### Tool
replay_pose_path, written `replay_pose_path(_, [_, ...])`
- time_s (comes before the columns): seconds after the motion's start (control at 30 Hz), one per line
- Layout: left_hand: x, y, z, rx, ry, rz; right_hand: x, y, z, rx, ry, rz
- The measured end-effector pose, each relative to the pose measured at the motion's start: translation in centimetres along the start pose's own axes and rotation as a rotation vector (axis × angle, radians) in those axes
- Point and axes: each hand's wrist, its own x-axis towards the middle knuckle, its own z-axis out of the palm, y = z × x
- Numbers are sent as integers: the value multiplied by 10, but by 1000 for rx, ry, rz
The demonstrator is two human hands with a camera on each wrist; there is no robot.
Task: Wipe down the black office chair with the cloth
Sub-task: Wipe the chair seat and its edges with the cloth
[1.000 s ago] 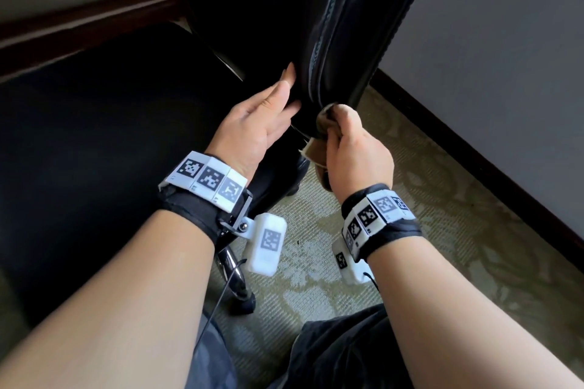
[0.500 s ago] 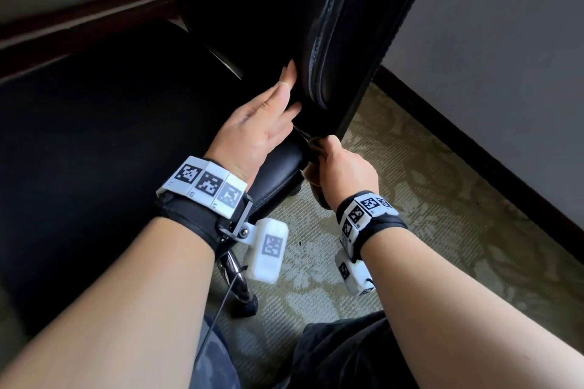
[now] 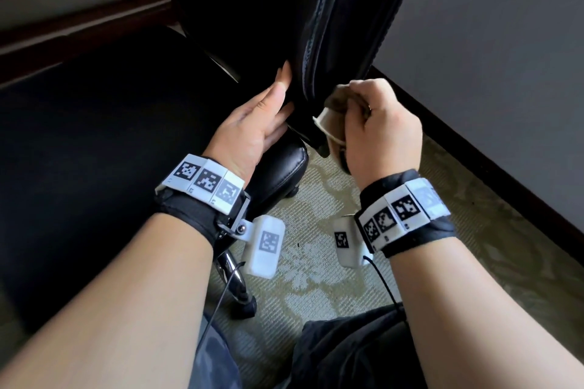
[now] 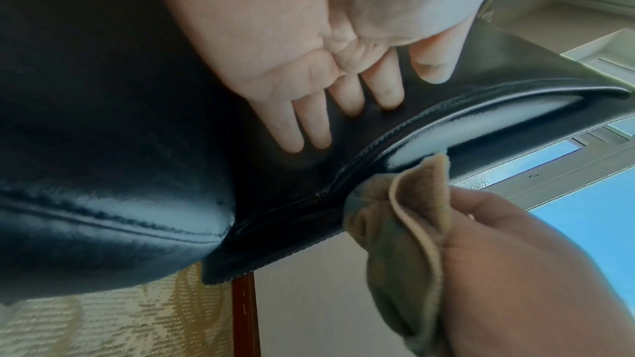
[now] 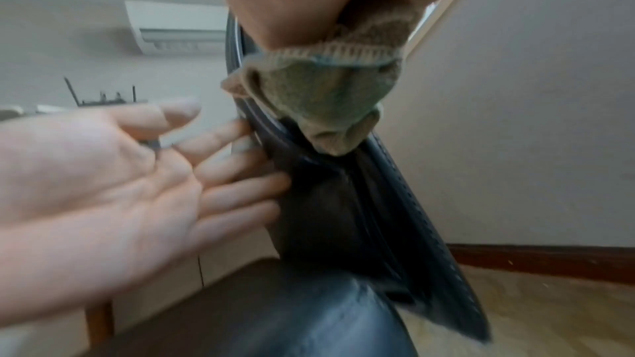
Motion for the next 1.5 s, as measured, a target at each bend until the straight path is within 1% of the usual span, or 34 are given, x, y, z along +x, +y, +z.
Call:
replay_pose_path(0.1, [-1, 1, -1, 23, -38, 19, -4, 2, 18, -6, -6, -59])
replay_pose_path(0.17, [-1, 0, -1, 25, -36, 23, -8, 6, 26, -11, -24, -50])
replay_pose_path(0.23, [0, 0, 2, 21, -15, 24, -9, 12, 30, -51, -91, -34])
replay_pose_path(0.33, [1, 1, 4, 17, -6, 17, -12, 16, 30, -158, -241, -28])
replay_pose_path(0.37, [2, 2, 6, 4, 2, 7, -11, 16, 28, -169, -265, -14])
replay_pose_path(0.4, [2, 2, 7, -10, 8, -6, -10, 15, 24, -148, -261, 7])
replay_pose_path(0.43, [2, 2, 7, -11, 11, -16, -9, 12, 19, -98, -227, 28])
replay_pose_path(0.47, [2, 2, 6, 5, 15, -17, -6, 9, 14, -39, -162, 32])
replay_pose_path(0.53, [2, 2, 6, 16, 26, -15, 2, 2, 7, 19, -35, -11])
replay_pose_path(0.57, [2, 1, 5, 12, 36, -16, 4, 1, 7, 11, -12, -29])
replay_pose_path(0.6, [2, 1, 5, 15, 37, -14, 6, 1, 10, -9, -24, -37])
replay_pose_path(0.67, [1, 3, 5, 30, 13, -9, 4, 5, 24, -86, -129, -40])
replay_pose_path(0.73, [0, 6, 5, 27, 1, -9, -7, 12, 42, -210, -310, -5])
replay_pose_path(0.8, [0, 7, 3, 13, -2, -15, -16, 18, 52, -263, -485, 100])
replay_pose_path(0.83, [0, 8, 3, 11, -9, -25, -17, 20, 52, -250, -517, 151])
replay_pose_path(0.87, [0, 8, 1, 16, -12, -32, -15, 22, 51, -224, -501, 175])
replay_pose_path(0.97, [0, 5, -3, 49, -27, -36, -13, 22, 47, -100, -328, 116])
replay_pose_path(1.03, [-1, 6, -3, 56, -32, -31, -16, 16, 46, -31, -274, 119])
replay_pose_path(1.13, [-1, 4, -4, 50, -40, -11, -21, 14, 49, 129, -264, 275])
replay_pose_path(1.3, [-4, 9, -14, 213, -65, 49, -24, 3, 43, 304, -197, 306])
replay_pose_path(1.37, [-11, 13, -14, 200, -6, 4, -28, -1, 41, 337, -224, 326])
replay_pose_path(1.43, [-18, 11, -14, 240, 57, -52, -34, -3, 41, 375, -252, 341])
replay_pose_path(1.5, [-24, 8, -15, 331, 52, -76, -36, -4, 41, 377, -249, 349])
